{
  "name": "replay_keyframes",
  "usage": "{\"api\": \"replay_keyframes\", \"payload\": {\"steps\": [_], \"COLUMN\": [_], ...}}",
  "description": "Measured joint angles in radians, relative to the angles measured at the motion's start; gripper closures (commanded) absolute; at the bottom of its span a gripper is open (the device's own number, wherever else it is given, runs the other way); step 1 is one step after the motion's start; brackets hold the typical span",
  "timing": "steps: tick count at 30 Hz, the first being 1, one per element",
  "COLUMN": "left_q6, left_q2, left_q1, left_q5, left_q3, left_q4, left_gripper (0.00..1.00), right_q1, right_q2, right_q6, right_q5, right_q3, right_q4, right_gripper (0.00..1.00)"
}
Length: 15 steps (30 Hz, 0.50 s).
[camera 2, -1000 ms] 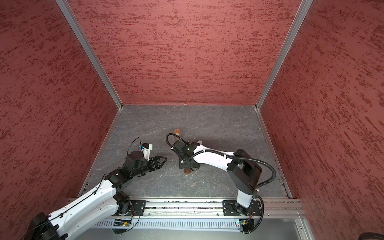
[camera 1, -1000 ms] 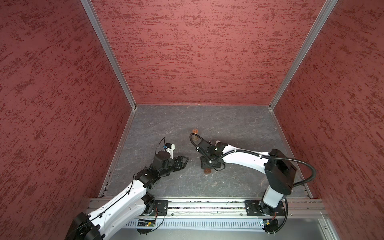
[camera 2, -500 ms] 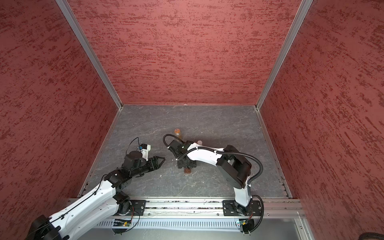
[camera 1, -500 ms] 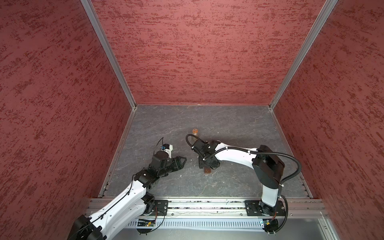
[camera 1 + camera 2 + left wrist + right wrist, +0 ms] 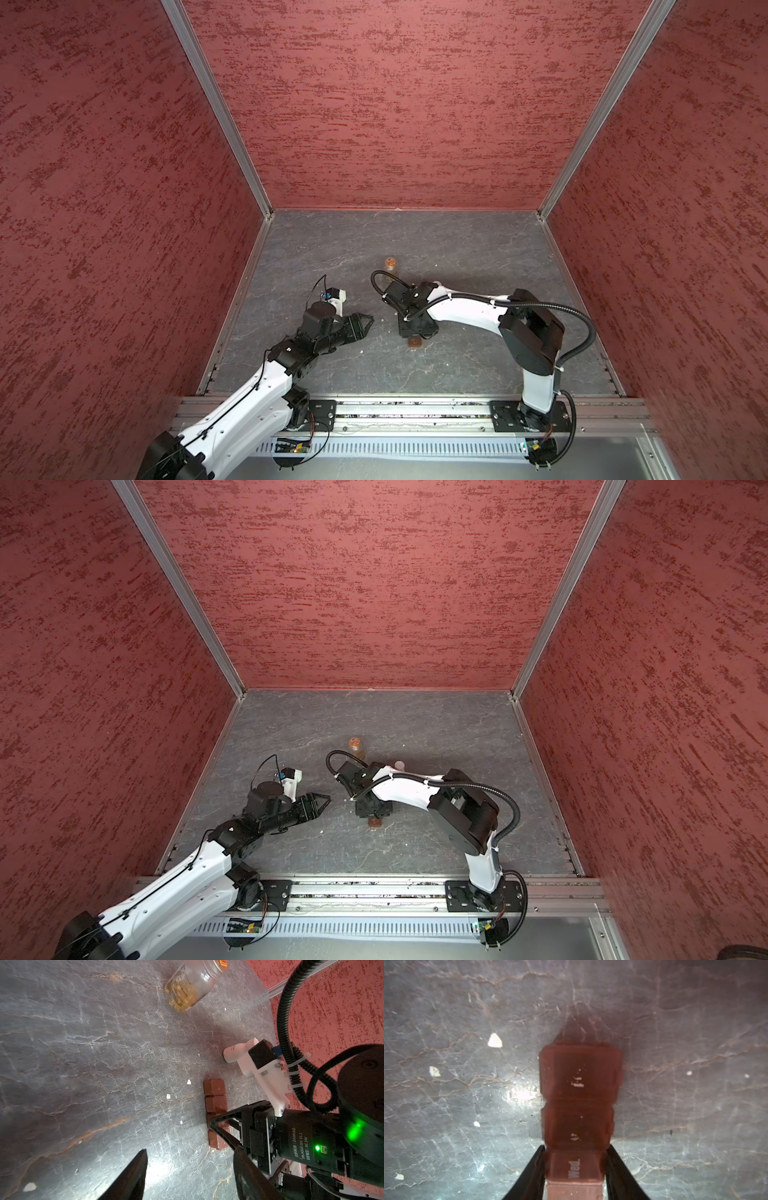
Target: Sort the pills into containers
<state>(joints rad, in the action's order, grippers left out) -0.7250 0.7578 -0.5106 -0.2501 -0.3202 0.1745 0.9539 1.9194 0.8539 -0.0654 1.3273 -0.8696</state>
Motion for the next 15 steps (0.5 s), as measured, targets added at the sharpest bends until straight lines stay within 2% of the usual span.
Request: {"api": "replay_keyframes", "payload": {"steps": [7,15], "left_q6": [-0.044,-0.11], "left_q2": [0.135,0.33], "left_q1": [-0.008,-0.089], "left_q5": [-0.107,-0.159], "left_q3": [0.03,-0.017], "left_q4": [-0.187,-0.395], "left_gripper": [0.34,0.34], "right_q1": [0.0,0.0], "right_q2": [-0.119,-0.293], "right_q6": [-0.039,-0.085], "right_q5": [0.001,0.035], "right_q3": [-0.026,-0.127], "right_q4": [-0.002,0.036], "right_gripper": [0.56,0.56]}}
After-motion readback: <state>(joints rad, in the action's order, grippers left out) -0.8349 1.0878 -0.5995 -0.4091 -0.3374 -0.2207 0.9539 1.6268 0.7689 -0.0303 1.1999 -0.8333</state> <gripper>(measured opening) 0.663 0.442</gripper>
